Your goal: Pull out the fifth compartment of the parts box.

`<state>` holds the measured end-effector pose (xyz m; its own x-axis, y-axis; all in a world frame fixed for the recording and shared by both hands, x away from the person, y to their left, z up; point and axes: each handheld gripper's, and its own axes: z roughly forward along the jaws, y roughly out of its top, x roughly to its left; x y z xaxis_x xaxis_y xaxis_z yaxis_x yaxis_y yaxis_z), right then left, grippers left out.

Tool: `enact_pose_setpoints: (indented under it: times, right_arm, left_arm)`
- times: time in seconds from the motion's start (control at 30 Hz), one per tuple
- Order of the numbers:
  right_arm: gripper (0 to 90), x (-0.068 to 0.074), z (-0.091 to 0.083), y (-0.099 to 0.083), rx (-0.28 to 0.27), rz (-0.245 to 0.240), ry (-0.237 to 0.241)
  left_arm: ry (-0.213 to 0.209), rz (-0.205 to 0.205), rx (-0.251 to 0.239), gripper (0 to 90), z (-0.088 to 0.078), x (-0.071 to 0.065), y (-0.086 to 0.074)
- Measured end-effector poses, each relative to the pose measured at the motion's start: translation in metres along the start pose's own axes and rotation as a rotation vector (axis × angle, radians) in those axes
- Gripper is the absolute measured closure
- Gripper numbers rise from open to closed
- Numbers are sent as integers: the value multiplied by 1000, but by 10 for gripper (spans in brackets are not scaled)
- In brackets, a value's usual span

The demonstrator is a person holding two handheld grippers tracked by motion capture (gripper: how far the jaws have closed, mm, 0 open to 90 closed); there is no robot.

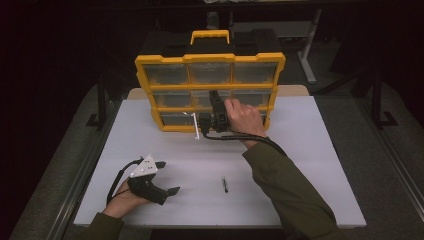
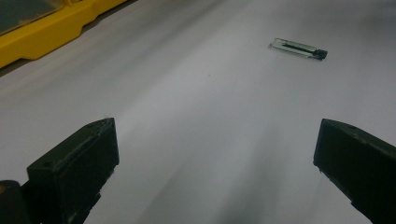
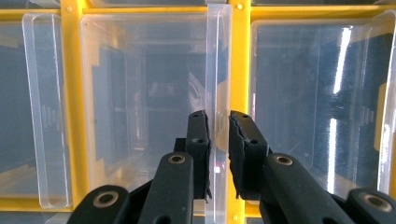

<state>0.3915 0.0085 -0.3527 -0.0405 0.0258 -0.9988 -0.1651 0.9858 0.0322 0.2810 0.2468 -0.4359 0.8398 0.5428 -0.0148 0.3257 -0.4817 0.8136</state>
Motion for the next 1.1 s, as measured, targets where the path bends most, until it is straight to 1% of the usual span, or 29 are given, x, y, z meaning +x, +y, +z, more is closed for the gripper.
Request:
enact_pose_setpoints:
  times: [0.07,0.13,0.17,0.23,0.27,0.33,0.37,0.4,0.47,0.53,0.6,0.63,0.7,0.73,0.87,0.9,0.93,1.0,1.03,1.1]
  right_arm:
    - [776,0,0,0,0,0,2]
    - [776,0,-2,0,1,11,-1]
    - [776,0,-2,0,-4,-5,-2]
    - [776,-1,-3,1,-4,-9,-3]
    - [776,0,-4,1,-1,-1,-2]
    - [776,0,-4,1,-2,-2,1]
    - [776,0,-4,1,-2,0,1]
    - [776,-1,-5,1,0,-4,1]
    - [776,0,-6,2,4,10,2]
    - [776,0,-6,1,-5,-3,-3]
    - [776,1,-8,1,-3,16,1]
    - [776,0,-8,1,-7,7,0]
    - [776,0,-9,1,-6,9,-3]
    - [776,0,-10,0,-9,1,-2]
    - [776,1,-12,1,-8,15,0]
    - [776,0,-13,1,-8,14,-1]
    - [776,0,-13,1,-8,1,-1]
    - [776,0,-13,1,-9,1,1]
    - [775,1,-15,1,-6,18,-1]
    - [775,0,-16,2,-8,15,2]
  left_arm:
    - [0,0,0,0,0,0,0]
    - [1,2,0,0,0,0,0]
    - [1,2,0,0,0,0,0]
    - [2,4,1,0,0,0,0]
    - [2,4,1,0,0,0,0]
    - [1,2,0,0,0,0,0]
    - [-2,-7,-1,0,0,0,0]
    - [-3,-7,-3,0,0,-1,0]
    - [-4,-3,-3,0,0,-1,0]
    - [-4,-2,-1,0,0,-1,0]
    - [-3,2,2,0,0,-1,0]
    - [-3,2,1,0,0,0,0]
    - [-2,0,-3,0,0,0,0]
    - [-2,0,-3,0,0,0,0]
    - [-3,3,-1,0,0,0,0]
    - [-3,4,3,0,0,0,0]
    - [-2,3,-1,0,0,0,0]
    - [-2,4,0,0,0,0,0]
    - [-3,3,0,0,0,0,0]
    - [-2,4,-1,0,0,0,0]
